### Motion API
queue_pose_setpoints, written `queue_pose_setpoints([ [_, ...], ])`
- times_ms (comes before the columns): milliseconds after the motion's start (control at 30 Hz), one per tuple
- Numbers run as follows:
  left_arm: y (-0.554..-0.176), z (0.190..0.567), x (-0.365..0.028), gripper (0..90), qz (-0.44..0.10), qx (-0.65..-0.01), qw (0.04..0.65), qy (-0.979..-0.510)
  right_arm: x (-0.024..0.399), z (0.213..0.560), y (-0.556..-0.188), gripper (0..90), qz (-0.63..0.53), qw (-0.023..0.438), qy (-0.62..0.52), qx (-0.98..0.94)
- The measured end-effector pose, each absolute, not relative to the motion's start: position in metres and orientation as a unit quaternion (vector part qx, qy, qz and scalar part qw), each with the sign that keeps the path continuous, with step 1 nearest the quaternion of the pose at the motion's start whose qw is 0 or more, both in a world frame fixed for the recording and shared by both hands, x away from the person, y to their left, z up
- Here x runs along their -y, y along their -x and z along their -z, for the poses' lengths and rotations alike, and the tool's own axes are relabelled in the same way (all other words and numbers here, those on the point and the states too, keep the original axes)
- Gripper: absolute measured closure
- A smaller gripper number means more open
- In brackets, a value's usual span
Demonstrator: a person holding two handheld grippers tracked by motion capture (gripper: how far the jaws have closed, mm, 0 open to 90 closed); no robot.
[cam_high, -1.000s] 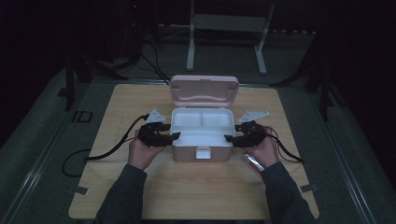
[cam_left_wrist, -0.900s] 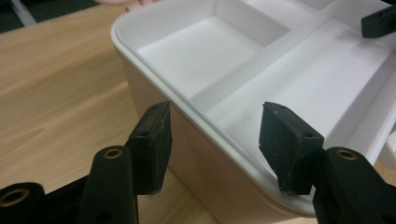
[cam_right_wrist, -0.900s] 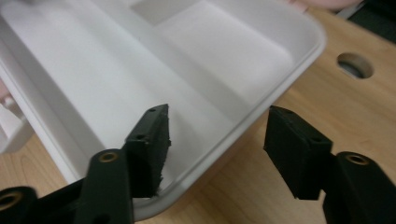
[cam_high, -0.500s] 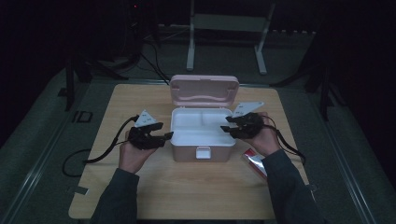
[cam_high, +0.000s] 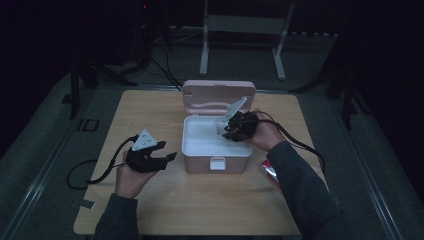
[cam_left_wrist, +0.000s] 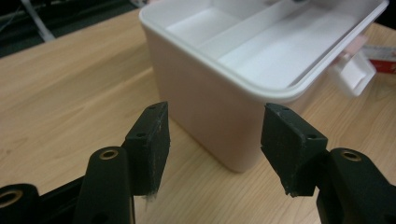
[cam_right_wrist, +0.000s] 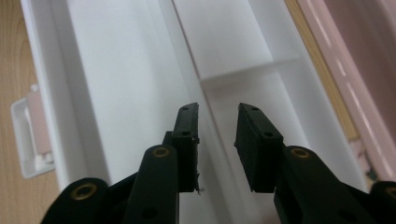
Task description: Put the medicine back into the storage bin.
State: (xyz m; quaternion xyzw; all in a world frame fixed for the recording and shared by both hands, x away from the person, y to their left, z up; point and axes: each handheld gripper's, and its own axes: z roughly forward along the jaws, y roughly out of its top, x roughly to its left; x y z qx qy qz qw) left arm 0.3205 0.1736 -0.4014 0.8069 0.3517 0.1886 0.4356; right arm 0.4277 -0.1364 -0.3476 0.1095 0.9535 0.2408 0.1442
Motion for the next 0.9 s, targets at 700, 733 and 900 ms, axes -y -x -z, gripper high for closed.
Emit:
queue_pose_setpoints([
  [700, -0.322, 0.409, -0.174, 42.2, -0.184, -0.346, 0.425, -0.816, 0.07, 0.348, -0.454, 84.6, -0.024, 0.071, 0.006, -0.997],
  [733, -0.322, 0.409, -0.174, 42.2, -0.184, -0.345, 0.424, -0.817, 0.068, 0.349, -0.455, 84.6, -0.017, 0.067, 0.007, -0.998],
  [900, -0.321, 0.408, -0.175, 42.2, -0.184, -0.343, 0.427, -0.816, 0.06, 0.355, -0.46, 84.8, 0.011, 0.044, 0.005, -0.999],
])
